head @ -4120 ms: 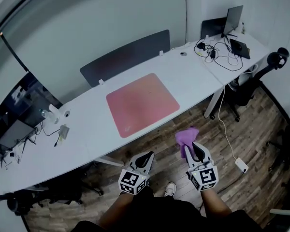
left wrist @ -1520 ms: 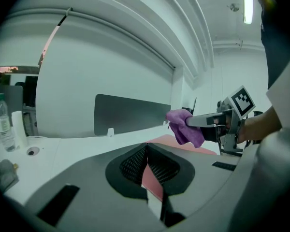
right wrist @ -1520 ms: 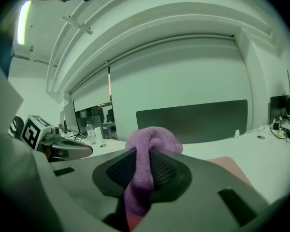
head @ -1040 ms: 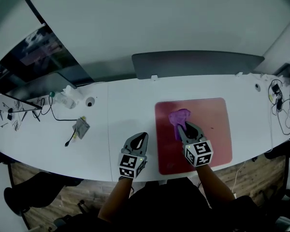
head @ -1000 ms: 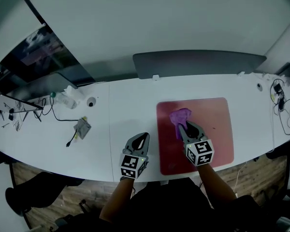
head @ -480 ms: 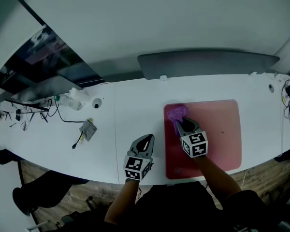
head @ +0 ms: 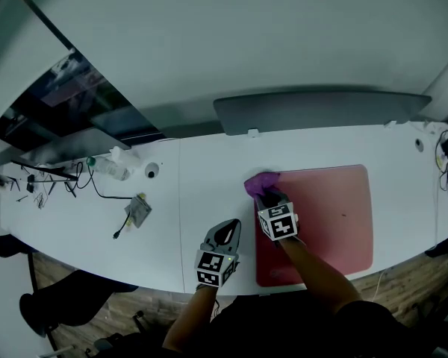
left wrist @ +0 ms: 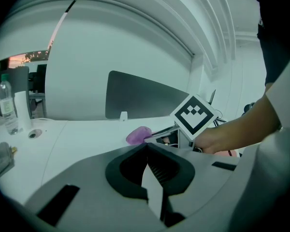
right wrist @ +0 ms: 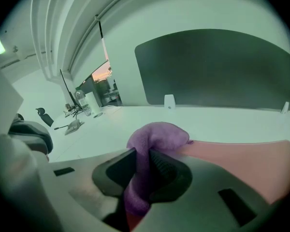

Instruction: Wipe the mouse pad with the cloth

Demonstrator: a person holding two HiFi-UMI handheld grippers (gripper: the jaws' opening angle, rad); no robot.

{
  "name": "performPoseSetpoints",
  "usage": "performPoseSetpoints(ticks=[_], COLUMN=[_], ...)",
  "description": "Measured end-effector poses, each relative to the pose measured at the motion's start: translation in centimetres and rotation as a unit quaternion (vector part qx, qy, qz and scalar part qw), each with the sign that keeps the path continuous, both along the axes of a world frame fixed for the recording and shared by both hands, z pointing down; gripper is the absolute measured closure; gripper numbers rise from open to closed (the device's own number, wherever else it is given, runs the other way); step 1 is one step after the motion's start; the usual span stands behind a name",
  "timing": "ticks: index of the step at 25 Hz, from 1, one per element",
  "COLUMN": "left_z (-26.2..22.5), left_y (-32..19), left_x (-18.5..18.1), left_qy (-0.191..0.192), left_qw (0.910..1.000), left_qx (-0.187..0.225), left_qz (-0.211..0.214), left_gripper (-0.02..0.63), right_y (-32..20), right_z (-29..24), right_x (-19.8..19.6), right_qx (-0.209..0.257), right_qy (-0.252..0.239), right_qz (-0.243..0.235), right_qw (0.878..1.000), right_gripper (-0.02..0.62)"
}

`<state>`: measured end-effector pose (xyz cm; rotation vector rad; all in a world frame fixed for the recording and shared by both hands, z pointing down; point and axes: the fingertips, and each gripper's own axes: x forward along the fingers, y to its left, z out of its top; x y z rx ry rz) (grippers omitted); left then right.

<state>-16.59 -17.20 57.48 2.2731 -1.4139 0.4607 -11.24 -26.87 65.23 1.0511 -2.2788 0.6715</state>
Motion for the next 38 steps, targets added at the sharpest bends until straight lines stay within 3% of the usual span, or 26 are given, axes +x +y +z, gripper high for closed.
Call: performPoseSetpoints(ticks=[9,22,38], left_z=[0.4,0.3,0.8], left_y=[0.1,-0.3,-1.4], left_x=[0.0,3.0,6.7], left_qy=[-0.002,0.003,0.003], left_qw=[1.0000,0.9999,0.9989], left_qx=[-0.004,-0.007,-0.008], left_qz=[-0.006,0.013,0.046], left_gripper=[0.584,0.584,0.584], right_y=[-0.6,-1.9,-3.7], right_z=[0.3,0.7,1.3], right_x=[1.2,7.1,15.6], right_qx=[-0.004,-0.010,0.009], right_qy=[0.006,0.009,0.073], right_qz=[0.007,0.052,0.087], right_qw=[1.000,0.999,0.993], right_gripper=[0.509,0.508,0.508])
